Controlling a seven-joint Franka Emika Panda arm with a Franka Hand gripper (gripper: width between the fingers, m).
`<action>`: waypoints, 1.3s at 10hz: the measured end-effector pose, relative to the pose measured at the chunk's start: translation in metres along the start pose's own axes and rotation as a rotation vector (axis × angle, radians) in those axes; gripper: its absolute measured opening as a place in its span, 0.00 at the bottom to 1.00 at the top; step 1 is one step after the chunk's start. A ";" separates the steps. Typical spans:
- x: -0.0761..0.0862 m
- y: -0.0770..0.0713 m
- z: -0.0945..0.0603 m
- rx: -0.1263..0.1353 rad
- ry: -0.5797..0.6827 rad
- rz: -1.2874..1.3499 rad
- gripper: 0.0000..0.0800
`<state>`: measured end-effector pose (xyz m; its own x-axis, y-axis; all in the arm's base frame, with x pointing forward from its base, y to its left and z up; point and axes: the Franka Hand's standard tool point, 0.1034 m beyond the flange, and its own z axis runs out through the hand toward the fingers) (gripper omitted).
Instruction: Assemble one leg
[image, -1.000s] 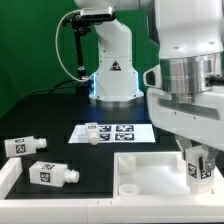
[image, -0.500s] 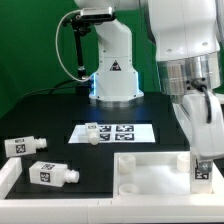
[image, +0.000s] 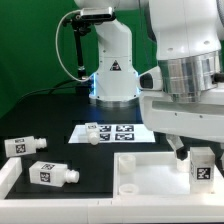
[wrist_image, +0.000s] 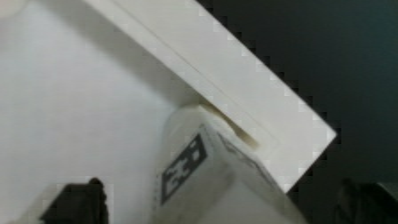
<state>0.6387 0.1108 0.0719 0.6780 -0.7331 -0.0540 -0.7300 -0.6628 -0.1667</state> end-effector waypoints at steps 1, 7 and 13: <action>0.001 0.001 0.000 -0.001 0.001 -0.063 0.81; 0.008 0.000 0.000 -0.027 0.064 -0.506 0.66; 0.008 0.003 0.000 -0.023 0.050 -0.065 0.36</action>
Offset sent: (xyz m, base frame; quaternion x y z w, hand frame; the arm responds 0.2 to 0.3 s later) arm 0.0012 0.0004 -0.0006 -0.0270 0.0559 -0.4666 0.8823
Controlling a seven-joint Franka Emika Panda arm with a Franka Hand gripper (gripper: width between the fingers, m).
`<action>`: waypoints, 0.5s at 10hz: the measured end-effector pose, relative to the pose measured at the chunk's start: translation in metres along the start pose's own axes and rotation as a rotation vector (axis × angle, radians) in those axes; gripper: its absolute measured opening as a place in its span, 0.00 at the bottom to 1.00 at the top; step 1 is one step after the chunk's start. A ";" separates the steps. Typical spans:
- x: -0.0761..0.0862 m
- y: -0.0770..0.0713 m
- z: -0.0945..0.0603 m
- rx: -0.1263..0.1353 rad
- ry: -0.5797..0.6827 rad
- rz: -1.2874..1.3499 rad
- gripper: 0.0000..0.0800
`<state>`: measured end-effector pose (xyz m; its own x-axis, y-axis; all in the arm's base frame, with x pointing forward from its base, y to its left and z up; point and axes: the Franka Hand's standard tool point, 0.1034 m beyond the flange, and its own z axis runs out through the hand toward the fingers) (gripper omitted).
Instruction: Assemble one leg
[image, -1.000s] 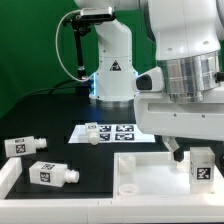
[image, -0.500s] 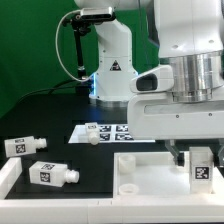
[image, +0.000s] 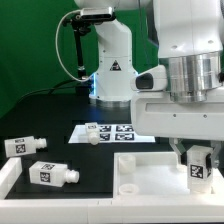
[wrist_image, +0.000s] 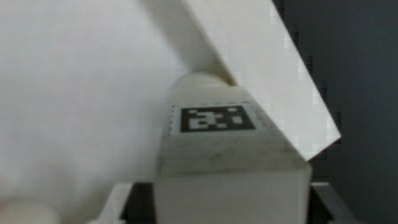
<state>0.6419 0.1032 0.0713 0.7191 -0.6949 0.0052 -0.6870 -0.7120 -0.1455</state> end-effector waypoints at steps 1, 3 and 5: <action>0.000 0.001 -0.001 -0.017 -0.024 0.173 0.36; 0.001 0.001 0.001 -0.013 -0.034 0.649 0.36; -0.003 -0.001 0.001 -0.028 -0.032 0.871 0.36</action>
Offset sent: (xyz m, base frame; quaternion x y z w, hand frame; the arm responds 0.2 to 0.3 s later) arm 0.0335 0.0095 0.0161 0.1170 0.0344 0.4804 0.8685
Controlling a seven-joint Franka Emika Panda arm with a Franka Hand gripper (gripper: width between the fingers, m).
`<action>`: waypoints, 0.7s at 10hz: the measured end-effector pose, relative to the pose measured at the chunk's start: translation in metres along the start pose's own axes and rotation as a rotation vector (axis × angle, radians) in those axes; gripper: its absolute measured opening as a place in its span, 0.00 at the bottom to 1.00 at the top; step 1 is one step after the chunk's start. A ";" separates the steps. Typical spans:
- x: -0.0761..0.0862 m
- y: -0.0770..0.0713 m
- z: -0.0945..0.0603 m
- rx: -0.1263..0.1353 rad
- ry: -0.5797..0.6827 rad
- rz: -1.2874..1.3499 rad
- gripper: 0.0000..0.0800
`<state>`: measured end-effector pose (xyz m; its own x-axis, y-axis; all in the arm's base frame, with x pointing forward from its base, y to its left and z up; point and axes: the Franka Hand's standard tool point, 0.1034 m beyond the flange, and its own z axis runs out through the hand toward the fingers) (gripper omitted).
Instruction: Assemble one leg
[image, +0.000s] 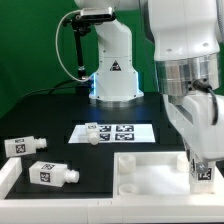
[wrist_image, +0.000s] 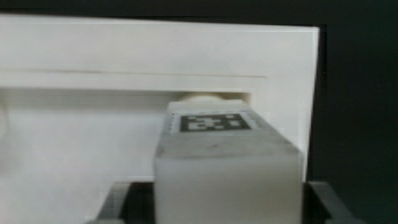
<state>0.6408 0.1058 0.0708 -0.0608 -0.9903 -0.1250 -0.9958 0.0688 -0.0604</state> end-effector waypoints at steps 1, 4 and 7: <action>0.000 0.000 0.000 0.002 0.006 0.048 0.36; 0.000 -0.001 0.000 0.006 0.009 -0.043 0.56; -0.005 0.001 0.003 0.014 0.013 -0.598 0.79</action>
Offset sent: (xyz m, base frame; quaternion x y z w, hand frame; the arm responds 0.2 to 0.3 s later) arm 0.0000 0.0000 0.0000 0.0000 0.0000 0.0000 1.0000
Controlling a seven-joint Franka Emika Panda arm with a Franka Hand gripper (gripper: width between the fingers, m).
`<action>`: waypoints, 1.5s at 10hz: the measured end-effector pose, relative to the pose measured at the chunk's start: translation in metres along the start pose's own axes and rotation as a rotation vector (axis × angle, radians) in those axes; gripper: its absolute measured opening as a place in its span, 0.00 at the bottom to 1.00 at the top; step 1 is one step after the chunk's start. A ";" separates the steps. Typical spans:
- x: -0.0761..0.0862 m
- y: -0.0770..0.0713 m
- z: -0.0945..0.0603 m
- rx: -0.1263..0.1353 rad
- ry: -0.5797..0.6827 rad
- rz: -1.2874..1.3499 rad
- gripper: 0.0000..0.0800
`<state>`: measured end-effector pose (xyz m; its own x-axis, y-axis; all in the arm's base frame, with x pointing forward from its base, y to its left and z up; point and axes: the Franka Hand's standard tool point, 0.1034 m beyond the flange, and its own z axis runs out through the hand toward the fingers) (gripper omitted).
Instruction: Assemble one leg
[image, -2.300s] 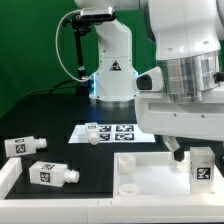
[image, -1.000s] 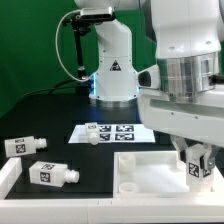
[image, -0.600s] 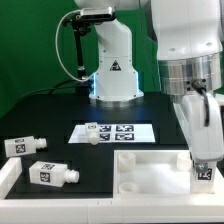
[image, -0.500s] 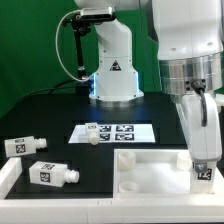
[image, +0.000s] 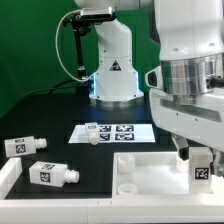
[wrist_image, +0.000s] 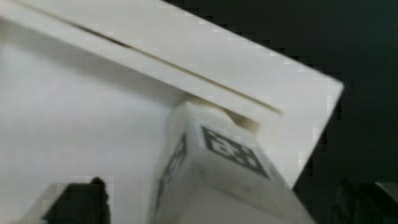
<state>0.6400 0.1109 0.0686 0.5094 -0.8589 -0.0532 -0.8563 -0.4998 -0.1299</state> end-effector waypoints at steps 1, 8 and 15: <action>0.001 0.000 0.000 0.000 0.001 -0.023 0.81; 0.004 0.001 0.007 -0.013 0.046 -0.678 0.70; 0.013 0.008 0.006 -0.022 0.061 -0.375 0.36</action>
Offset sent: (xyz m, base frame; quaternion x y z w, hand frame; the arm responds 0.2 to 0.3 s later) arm 0.0000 0.0000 0.0000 0.0000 0.0000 -0.1938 0.9810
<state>0.6404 0.0965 0.0610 0.7822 -0.6208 0.0527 -0.6136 -0.7823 -0.1074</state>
